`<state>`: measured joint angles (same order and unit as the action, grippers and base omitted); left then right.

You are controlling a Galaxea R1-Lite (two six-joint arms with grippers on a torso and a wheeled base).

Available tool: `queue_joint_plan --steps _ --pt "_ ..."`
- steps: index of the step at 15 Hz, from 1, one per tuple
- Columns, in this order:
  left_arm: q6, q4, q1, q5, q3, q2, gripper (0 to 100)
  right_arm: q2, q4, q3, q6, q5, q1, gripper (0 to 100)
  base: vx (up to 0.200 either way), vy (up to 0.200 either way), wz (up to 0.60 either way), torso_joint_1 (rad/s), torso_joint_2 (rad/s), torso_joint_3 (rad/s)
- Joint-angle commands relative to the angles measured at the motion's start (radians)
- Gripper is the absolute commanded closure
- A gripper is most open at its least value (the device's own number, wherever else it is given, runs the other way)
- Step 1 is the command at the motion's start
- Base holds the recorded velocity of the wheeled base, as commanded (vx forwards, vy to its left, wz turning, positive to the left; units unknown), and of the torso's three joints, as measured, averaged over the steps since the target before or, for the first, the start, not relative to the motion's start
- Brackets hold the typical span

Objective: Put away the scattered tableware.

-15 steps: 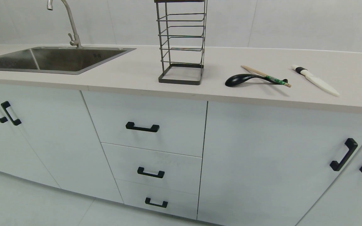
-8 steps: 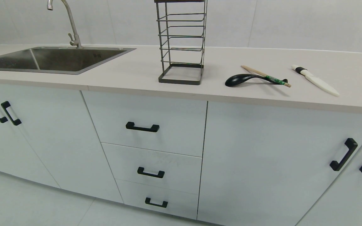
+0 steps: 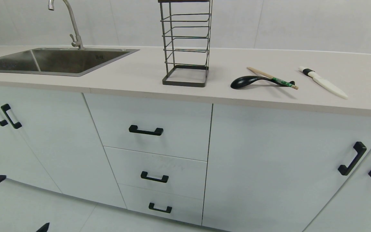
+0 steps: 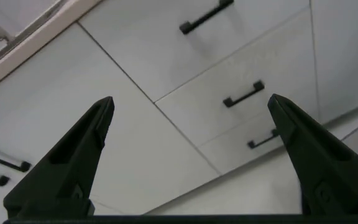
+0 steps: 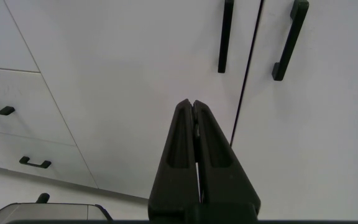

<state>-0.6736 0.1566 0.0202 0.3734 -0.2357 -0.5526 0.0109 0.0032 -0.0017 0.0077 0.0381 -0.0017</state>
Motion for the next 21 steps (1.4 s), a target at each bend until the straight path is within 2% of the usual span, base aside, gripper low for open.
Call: queue_joint_plan --steps 1,4,5,6,8,11,12,14,15,17,18,19,21 --pt "-0.09 -0.002 0.01 0.001 0.012 -0.132 0 0.001 0.0 0.0 0.0 0.0 0.0 100 0.0 0.0 0.0 0.0 0.0 0.0" --pt "-0.228 -0.017 0.058 -0.028 0.033 -0.233 0 0.001 0.0 0.0 0.0 0.0 0.0 100 0.0 0.0 0.0 0.0 0.0 0.0" --pt "-0.265 -0.017 0.066 -0.036 0.042 -0.267 0 0.001 0.0 0.0 0.0 0.0 0.0 100 0.0 0.0 0.0 0.0 0.0 0.0" --pt "-0.267 -0.017 0.066 -0.036 0.044 -0.27 0 0.001 0.0 0.0 0.0 0.0 0.0 100 0.0 0.0 0.0 0.0 0.0 0.0" --pt "-0.308 -0.015 0.084 -0.036 0.078 -0.349 0 0.001 0.0 0.0 0.0 0.0 0.0 100 0.0 0.0 0.0 0.0 0.0 0.0" --pt "-0.317 -0.008 0.179 -0.039 0.069 -0.44 0 0.001 0.0 0.0 0.0 0.0 0.0 100 0.0 0.0 0.0 0.0 0.0 0.0" --pt "-0.33 0.001 0.225 -0.05 0.058 -0.489 0 0.001 0.0 0.0 0.0 0.0 0.0 100 0.0 0.0 0.0 0.0 0.0 0.0" --pt "-0.388 0.006 0.297 -0.151 0.016 -0.573 0 0.001 0.0 0.0 0.0 0.0 0.0 100 0.0 0.0 0.0 0.0 0.0 0.0" --pt "-0.408 0.006 0.339 -0.177 -0.005 -0.607 0 0.001 0.0 0.0 0.0 0.0 0.0 100 0.0 0.0 0.0 0.0 0.0 0.0" --pt "-0.412 0.006 0.412 -0.202 -0.048 -0.685 0 0.001 0.0 0.0 0.0 0.0 0.0 100 0.0 0.0 0.0 0.0 0.0 0.0" --pt "-0.414 0.006 0.422 -0.206 -0.054 -0.698 0 0.001 0.0 0.0 0.0 0.0 0.0 100 0.0 0.0 0.0 0.0 0.0 0.0" --pt "-0.416 0.009 0.469 -0.223 -0.08 -0.773 0 0.001 0.0 0.0 0.0 0.0 0.0 100 0.0 0.0 0.0 0.0 0.0 0.0" --pt "-0.416 0.066 0.514 -0.241 -0.089 -0.876 0 0.001 0.0 0.0 0.0 0.0 0.0 100 0.0 0.0 0.0 0.0 0.0 0.0"
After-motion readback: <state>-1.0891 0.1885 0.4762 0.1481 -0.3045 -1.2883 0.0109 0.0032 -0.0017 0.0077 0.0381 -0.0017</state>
